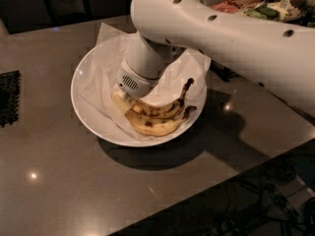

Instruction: Pick banana from white bowl

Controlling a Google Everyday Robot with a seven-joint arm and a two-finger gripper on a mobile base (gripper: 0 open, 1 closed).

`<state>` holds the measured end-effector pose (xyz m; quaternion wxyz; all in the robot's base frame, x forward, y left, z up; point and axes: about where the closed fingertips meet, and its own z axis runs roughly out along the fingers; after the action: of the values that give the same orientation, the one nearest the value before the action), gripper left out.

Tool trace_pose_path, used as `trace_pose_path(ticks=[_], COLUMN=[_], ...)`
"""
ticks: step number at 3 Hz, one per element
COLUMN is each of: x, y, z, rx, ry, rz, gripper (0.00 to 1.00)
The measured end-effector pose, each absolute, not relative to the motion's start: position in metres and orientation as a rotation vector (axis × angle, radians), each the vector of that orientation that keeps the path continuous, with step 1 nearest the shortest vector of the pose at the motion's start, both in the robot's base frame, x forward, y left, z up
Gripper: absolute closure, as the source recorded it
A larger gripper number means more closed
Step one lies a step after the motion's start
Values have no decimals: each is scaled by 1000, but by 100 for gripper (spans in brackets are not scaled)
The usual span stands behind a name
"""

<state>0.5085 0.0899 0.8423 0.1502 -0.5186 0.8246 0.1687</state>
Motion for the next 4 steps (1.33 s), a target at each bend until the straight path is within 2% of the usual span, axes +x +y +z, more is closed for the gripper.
trace_pose_path(ticks=[1,4], x=[509,506], y=[90,28], z=[844,904], rx=[-1490,-1177], ry=[2369,2092], rz=[485,791], gripper=[100,100])
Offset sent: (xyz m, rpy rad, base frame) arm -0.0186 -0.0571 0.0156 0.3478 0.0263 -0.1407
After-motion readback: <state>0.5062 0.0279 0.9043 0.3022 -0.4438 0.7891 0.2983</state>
